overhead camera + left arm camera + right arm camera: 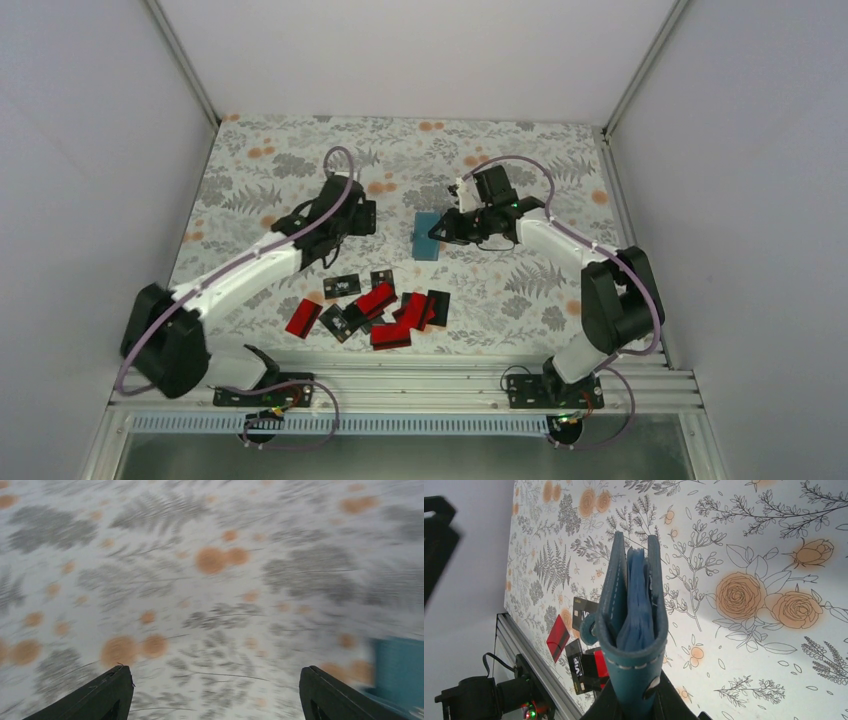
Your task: Put the credit cards into the card holder
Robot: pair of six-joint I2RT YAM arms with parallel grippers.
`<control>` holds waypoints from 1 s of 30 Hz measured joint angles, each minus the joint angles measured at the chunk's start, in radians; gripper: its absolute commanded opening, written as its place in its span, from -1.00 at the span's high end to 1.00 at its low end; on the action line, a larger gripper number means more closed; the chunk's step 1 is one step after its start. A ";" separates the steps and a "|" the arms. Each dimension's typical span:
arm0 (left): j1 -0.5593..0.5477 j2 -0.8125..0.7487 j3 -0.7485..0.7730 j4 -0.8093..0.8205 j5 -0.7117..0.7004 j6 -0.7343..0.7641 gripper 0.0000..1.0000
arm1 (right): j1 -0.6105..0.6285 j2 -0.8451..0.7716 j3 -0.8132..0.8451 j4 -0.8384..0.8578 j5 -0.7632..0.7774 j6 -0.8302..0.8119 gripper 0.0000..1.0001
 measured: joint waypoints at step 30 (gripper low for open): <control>-0.132 0.204 0.030 0.186 0.408 0.064 0.15 | 0.000 0.073 0.052 -0.029 0.010 0.003 0.92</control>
